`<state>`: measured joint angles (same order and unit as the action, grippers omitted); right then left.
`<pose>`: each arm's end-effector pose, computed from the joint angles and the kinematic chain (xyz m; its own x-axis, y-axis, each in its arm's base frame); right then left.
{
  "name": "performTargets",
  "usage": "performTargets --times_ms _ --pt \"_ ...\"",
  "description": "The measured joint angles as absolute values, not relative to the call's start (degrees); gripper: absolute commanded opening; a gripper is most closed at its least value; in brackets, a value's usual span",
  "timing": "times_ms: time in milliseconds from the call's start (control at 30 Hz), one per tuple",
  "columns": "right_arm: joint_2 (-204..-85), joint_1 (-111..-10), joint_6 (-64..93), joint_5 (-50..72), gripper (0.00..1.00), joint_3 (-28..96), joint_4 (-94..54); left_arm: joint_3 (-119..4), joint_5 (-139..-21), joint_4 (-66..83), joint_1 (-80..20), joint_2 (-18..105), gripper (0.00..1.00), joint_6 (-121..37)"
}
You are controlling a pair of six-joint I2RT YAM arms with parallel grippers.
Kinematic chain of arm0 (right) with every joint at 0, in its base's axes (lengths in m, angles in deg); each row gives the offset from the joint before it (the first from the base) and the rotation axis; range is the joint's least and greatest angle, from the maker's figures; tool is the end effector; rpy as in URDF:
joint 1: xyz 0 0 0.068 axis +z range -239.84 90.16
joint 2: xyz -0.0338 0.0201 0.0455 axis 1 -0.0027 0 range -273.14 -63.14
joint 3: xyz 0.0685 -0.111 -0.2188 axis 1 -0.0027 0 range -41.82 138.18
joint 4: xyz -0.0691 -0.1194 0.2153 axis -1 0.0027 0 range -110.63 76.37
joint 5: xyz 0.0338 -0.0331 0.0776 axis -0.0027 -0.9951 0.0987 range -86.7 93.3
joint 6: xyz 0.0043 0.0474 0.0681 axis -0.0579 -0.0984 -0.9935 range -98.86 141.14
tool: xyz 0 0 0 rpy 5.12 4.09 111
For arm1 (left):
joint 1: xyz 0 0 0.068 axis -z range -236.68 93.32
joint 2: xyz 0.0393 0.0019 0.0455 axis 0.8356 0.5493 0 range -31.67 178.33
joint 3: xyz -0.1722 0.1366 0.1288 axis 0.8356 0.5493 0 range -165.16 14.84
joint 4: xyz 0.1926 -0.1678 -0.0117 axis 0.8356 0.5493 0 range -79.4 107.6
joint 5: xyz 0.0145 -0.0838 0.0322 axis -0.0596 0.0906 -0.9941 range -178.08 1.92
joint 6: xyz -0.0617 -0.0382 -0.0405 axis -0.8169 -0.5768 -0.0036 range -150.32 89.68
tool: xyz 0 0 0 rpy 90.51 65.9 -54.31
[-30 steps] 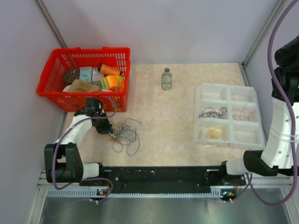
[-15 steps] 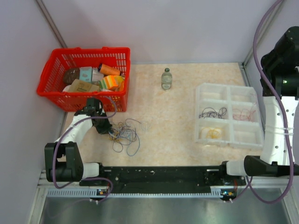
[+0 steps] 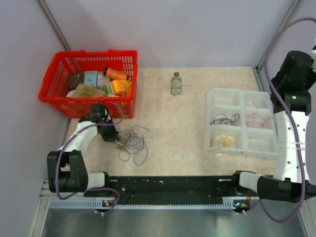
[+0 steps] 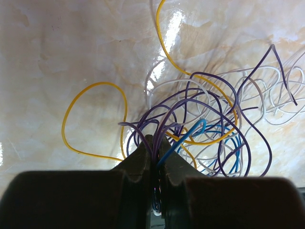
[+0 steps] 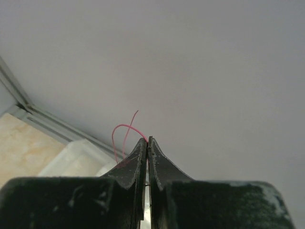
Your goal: Untangle the cables
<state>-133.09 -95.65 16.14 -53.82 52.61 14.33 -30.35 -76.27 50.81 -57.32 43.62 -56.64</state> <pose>0.2326 -0.0850 0.4769 -0.1038 0.0580 -0.9929 0.8889 0.4532 -0.0665 0.2435 -0.0123 0.1463 -0.8696 -0.4437 -0.2166 -0.3654 0.8733 -0.3222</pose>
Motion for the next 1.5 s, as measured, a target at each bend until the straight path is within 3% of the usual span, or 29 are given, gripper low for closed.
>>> performTargets --times_ms 267,567,1000,1100,1167,1267,1367,1500 --pt "-128.94 -100.67 13.91 -51.48 0.00 41.01 17.11 -30.35 -75.90 50.81 -57.32 43.62 0.07 -56.67" --pt "-128.33 -101.42 4.87 -36.20 0.00 29.90 24.02 -30.35 -75.90 50.81 -57.32 43.62 0.07 -56.64" --pt "-148.94 -102.42 -0.49 -16.51 0.01 25.09 26.44 -30.35 -75.92 50.83 -57.32 43.60 0.07 -56.64" --pt "-155.43 -102.79 -0.93 -14.24 0.15 25.73 26.95 -30.35 -75.92 50.81 -57.32 43.60 0.08 -56.64" --pt "-157.40 -103.03 -1.04 -13.45 0.40 26.19 27.51 -30.35 -75.92 50.81 -57.32 43.57 0.10 -56.62" --pt "-157.73 -103.47 -0.88 -14.19 0.61 29.40 30.29 -30.35 -75.90 50.83 -57.32 43.36 0.11 -56.51" --pt "-157.33 -103.67 -0.38 -16.69 0.67 35.17 33.24 -30.35 -75.87 50.85 -57.32 43.16 0.11 -56.49" --pt "-152.85 -103.69 -0.47 -17.23 0.68 37.44 36.74 -30.35 -75.81 50.87 -57.32 43.14 0.15 -56.49"
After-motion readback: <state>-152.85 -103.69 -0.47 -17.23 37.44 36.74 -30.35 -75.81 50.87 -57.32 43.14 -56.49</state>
